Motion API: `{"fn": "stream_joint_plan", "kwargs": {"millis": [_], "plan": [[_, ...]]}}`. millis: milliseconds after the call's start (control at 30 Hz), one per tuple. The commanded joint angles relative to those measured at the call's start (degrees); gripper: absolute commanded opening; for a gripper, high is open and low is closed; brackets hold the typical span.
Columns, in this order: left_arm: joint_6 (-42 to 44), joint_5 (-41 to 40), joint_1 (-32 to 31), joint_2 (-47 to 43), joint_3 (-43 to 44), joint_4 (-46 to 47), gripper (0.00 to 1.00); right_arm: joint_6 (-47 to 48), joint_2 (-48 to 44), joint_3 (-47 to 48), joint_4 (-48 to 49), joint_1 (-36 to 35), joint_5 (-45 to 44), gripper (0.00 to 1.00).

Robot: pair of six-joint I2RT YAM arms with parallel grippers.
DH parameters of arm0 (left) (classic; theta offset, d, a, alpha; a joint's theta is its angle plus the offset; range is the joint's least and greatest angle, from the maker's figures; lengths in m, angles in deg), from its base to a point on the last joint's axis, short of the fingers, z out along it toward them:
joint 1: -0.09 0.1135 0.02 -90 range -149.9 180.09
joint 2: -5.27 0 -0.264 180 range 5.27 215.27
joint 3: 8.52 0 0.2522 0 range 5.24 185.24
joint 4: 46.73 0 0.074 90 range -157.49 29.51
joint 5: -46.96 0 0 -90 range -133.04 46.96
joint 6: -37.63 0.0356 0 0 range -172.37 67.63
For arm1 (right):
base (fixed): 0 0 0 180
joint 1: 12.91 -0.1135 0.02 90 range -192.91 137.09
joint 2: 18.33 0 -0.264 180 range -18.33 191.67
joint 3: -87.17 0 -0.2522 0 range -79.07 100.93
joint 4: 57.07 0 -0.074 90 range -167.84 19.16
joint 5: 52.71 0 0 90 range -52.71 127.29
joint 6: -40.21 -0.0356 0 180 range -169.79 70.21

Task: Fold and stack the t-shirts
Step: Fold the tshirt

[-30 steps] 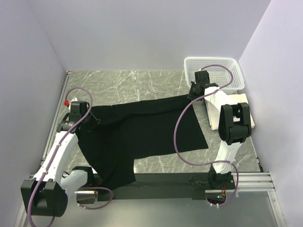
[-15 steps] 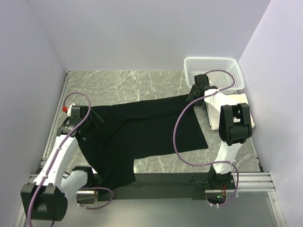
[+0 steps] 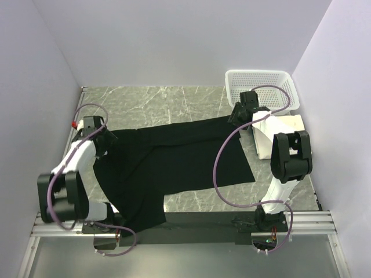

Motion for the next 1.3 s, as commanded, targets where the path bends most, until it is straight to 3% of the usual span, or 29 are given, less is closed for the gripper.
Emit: {"fn": "stream_joint_plan", "kwargs": {"millis": [0, 100, 367, 1000, 1133, 1267], "plan": [[3.46, -0.89, 0.97, 5.66, 4.43, 6.92, 0.69, 0.61, -3.88, -1.64, 3.83, 0.08, 4.28, 0.52], [4.34, -3.18, 1.14, 10.32, 7.33, 8.42, 0.62, 1.05, -3.44, -2.17, 4.88, -0.88, 6.21, 0.51], [6.28, -6.43, 1.84, 19.04, 12.34, 8.6, 0.57, 1.31, -2.04, -3.23, 5.59, -1.77, 6.22, 0.5], [7.77, -4.85, 3.87, 23.09, 13.75, 14.84, 0.53, 2.01, 0.86, -2.18, 6.03, -1.77, 7.18, 0.49], [8.3, -4.94, 4.04, 24.4, 14.89, 14.93, 0.42, 1.49, 2.53, -1.91, 5.76, -1.77, 8.5, 0.49], [8.74, -5.55, 4.39, 25.72, 15.25, 14.58, 0.25, 0.0, 4.37, -2.0, 5.85, -1.77, 9.99, 0.49]]}}
